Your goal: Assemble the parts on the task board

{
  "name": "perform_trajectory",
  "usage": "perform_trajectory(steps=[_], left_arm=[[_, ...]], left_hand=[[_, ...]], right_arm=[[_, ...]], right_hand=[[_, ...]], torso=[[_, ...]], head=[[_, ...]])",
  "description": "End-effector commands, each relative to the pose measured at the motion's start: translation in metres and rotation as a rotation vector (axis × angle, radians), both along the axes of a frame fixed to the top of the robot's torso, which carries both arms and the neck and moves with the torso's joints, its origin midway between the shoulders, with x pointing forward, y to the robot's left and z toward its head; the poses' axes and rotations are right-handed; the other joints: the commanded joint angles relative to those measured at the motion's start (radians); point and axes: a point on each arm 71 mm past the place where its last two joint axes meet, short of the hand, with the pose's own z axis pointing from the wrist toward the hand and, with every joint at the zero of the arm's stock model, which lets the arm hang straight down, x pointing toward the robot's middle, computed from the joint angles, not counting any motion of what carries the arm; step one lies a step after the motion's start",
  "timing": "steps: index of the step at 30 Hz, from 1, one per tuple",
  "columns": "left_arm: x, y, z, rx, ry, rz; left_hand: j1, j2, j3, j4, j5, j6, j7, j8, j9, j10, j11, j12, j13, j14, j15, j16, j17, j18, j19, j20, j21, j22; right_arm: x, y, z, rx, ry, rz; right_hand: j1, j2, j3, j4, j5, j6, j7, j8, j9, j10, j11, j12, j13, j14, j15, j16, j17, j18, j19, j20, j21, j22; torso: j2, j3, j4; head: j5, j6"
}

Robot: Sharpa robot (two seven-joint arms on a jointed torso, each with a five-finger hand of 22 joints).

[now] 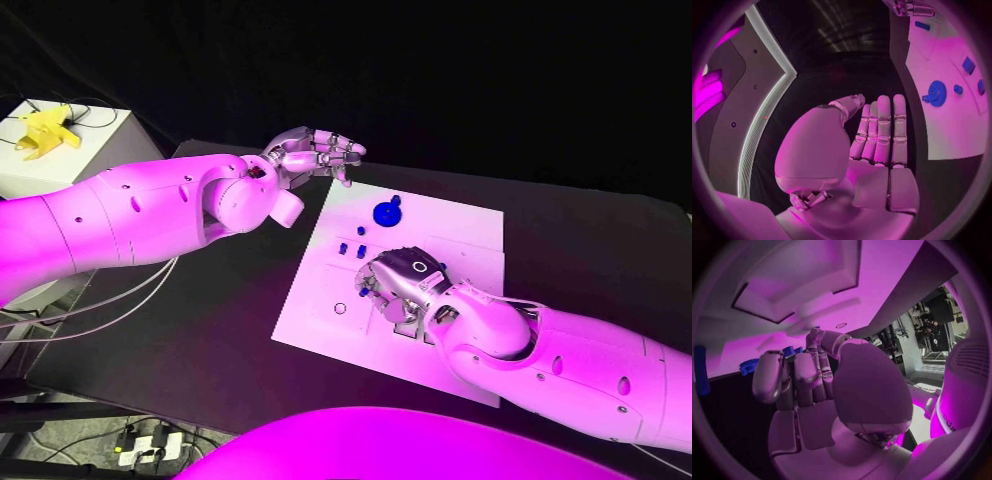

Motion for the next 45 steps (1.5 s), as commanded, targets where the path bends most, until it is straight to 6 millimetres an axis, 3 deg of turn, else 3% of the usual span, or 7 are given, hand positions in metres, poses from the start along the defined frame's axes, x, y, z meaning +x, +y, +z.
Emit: perform_trajectory(steps=[1, 4, 9, 11, 18, 36, 45], left_arm=[[0.000, -0.002, 0.001, -0.009, -0.001, -0.014], [0.000, -0.002, 0.001, -0.009, -0.001, -0.014], [0.000, -0.002, 0.001, -0.008, 0.000, -0.014], [0.000, -0.002, 0.000, -0.008, 0.000, -0.014], [0.000, -0.002, 0.000, -0.007, 0.002, -0.013], [-0.001, 0.000, 0.000, -0.005, 0.005, -0.012], [-0.001, 0.002, -0.002, -0.004, 0.008, -0.008]], left_hand=[[0.011, -0.001, -0.004, 0.000, 0.003, -0.006, 0.004, -0.005, -0.001, 0.004, 0.003, -0.002, -0.001, 0.002, 0.002, -0.006, -0.001, 0.014, 0.009, 0.000, -0.002, -0.001], [0.012, -0.001, -0.007, 0.002, 0.003, -0.005, 0.004, -0.005, -0.002, 0.003, 0.003, -0.002, -0.003, 0.002, 0.002, -0.007, -0.001, 0.014, 0.011, 0.000, -0.006, -0.004], [0.012, -0.001, -0.007, 0.002, 0.003, -0.005, 0.004, -0.005, -0.002, 0.003, 0.003, -0.002, -0.003, 0.002, 0.002, -0.007, -0.001, 0.014, 0.011, 0.000, -0.006, -0.004], [0.012, -0.001, -0.007, 0.002, 0.003, -0.005, 0.004, -0.005, -0.002, 0.003, 0.003, -0.002, -0.003, 0.002, 0.002, -0.007, -0.001, 0.014, 0.011, 0.000, -0.006, -0.004], [0.013, -0.001, -0.007, 0.003, 0.003, -0.006, 0.004, -0.005, -0.002, 0.003, 0.003, -0.003, -0.003, 0.002, 0.002, -0.007, -0.002, 0.014, 0.012, 0.000, -0.007, -0.004], [0.012, -0.001, -0.008, 0.003, 0.003, -0.006, 0.004, -0.006, -0.002, 0.003, 0.003, -0.003, -0.003, 0.002, 0.002, -0.007, -0.002, 0.014, 0.012, 0.000, -0.008, -0.005], [0.012, -0.001, -0.009, 0.004, 0.002, -0.006, 0.004, -0.006, -0.002, 0.003, 0.004, -0.003, -0.004, 0.002, 0.002, -0.007, -0.002, 0.014, 0.013, 0.000, -0.009, -0.006]], right_arm=[[-0.002, 0.000, -0.005, -0.044, -0.001, 0.013], [-0.002, 0.001, -0.005, -0.037, 0.002, 0.024], [-0.003, 0.002, -0.005, -0.033, 0.014, 0.052], [-0.003, 0.002, -0.006, -0.039, 0.018, 0.057], [-0.002, -0.001, -0.008, -0.056, 0.021, 0.060], [0.000, -0.012, 0.002, 0.054, -0.032, 0.002], [-0.003, -0.025, 0.018, 0.160, -0.015, -0.036]], right_hand=[[-0.005, 0.006, -0.002, -0.006, 0.004, -0.001, 0.005, 0.002, 0.001, 0.000, 0.004, 0.001, 0.000, 0.000, 0.003, -0.012, -0.008, -0.009, -0.002, -0.001, -0.010, 0.157], [-0.010, 0.006, 0.000, -0.006, 0.005, -0.023, 0.013, -0.009, -0.002, -0.019, 0.012, -0.013, -0.001, -0.010, 0.008, -0.031, -0.028, -0.006, -0.008, 0.002, -0.027, 0.153], [-0.023, -0.021, 0.003, -0.008, -0.002, -0.075, 0.028, -0.042, -0.015, -0.087, 0.033, -0.026, -0.016, -0.048, 0.027, -0.082, -0.088, 0.010, -0.051, 0.016, -0.133, 0.130], [-0.024, -0.038, 0.006, -0.013, -0.012, -0.113, 0.029, -0.066, -0.024, -0.139, 0.042, -0.023, -0.028, -0.096, 0.036, -0.129, -0.147, 0.024, -0.093, 0.024, -0.221, 0.111], [-0.010, -0.048, -0.003, -0.026, -0.018, -0.148, 0.022, -0.090, -0.033, -0.228, 0.061, -0.014, -0.047, -0.194, 0.053, -0.197, -0.250, 0.047, -0.171, 0.040, -0.362, 0.083], [0.010, -0.047, -0.012, -0.041, 0.019, -0.170, 0.034, -0.109, -0.041, -0.263, 0.065, 0.020, -0.049, -0.215, 0.055, -0.180, -0.265, 0.053, -0.187, 0.045, -0.372, 0.081], [-0.003, -0.048, -0.021, -0.032, 0.018, -0.179, 0.049, -0.117, -0.045, -0.263, 0.064, 0.040, -0.048, -0.211, 0.055, -0.172, -0.272, 0.052, -0.184, 0.047, -0.359, 0.082]], torso=[[0.000, 0.0000, -0.0003], [0.000, -0.0001, -0.0009], [0.000, -0.0002, -0.0007], [0.000, -0.0001, -0.0003], [0.001, -0.0005, 0.0005], [0.000, 0.0002, 0.0003], [-0.003, 0.0018, -0.0034]], head=[[0.000, 0.000], [0.000, 0.000], [0.000, 0.000], [-0.001, 0.000], [-0.002, 0.000], [-0.009, 0.000], [-0.016, 0.000]])
